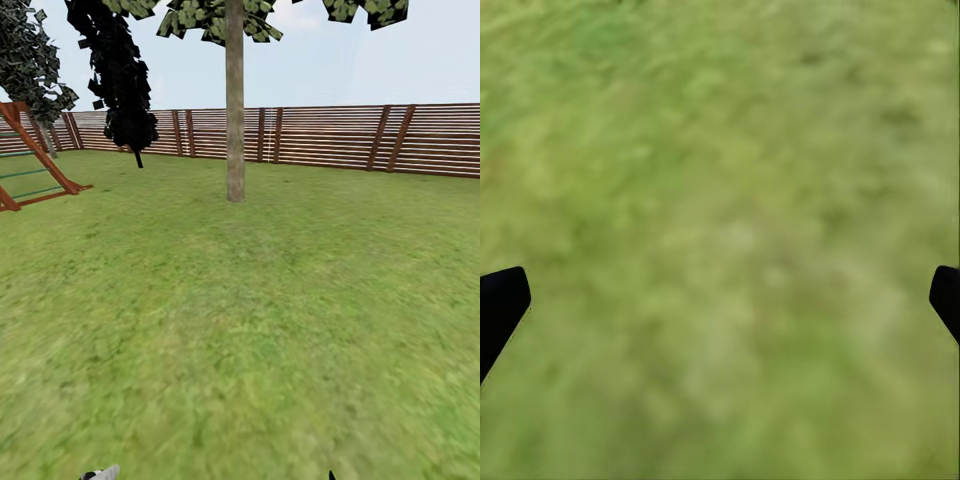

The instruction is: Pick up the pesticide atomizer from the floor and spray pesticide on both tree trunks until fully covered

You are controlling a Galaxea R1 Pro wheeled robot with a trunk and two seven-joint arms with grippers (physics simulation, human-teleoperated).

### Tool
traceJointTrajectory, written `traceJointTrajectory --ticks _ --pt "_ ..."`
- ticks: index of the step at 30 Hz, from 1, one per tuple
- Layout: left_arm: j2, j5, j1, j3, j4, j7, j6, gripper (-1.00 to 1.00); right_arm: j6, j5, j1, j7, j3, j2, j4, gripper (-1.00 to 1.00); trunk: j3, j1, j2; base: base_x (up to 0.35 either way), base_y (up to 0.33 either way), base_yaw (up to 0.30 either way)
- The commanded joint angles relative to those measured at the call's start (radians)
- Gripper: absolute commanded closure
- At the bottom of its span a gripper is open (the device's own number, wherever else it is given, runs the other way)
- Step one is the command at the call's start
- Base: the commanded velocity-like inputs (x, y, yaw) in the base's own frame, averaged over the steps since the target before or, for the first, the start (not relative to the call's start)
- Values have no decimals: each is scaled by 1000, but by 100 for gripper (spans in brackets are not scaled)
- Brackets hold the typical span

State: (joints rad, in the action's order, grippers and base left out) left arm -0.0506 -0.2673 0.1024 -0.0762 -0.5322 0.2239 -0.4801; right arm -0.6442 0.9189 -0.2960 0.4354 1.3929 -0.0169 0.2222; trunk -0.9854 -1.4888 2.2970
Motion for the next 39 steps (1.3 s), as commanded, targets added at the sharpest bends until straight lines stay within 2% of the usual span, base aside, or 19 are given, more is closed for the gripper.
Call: traceJointTrajectory --ticks 1,39 --pt "0 0 -1 0 0 0 0 100 0 0 0 0 0 0 0 -100 0 0 0 336 0 0" --pt "0 0 -1 -1 0 0 0 100 0 0 0 0 0 0 0 -100 0 0 0 336 0 0"
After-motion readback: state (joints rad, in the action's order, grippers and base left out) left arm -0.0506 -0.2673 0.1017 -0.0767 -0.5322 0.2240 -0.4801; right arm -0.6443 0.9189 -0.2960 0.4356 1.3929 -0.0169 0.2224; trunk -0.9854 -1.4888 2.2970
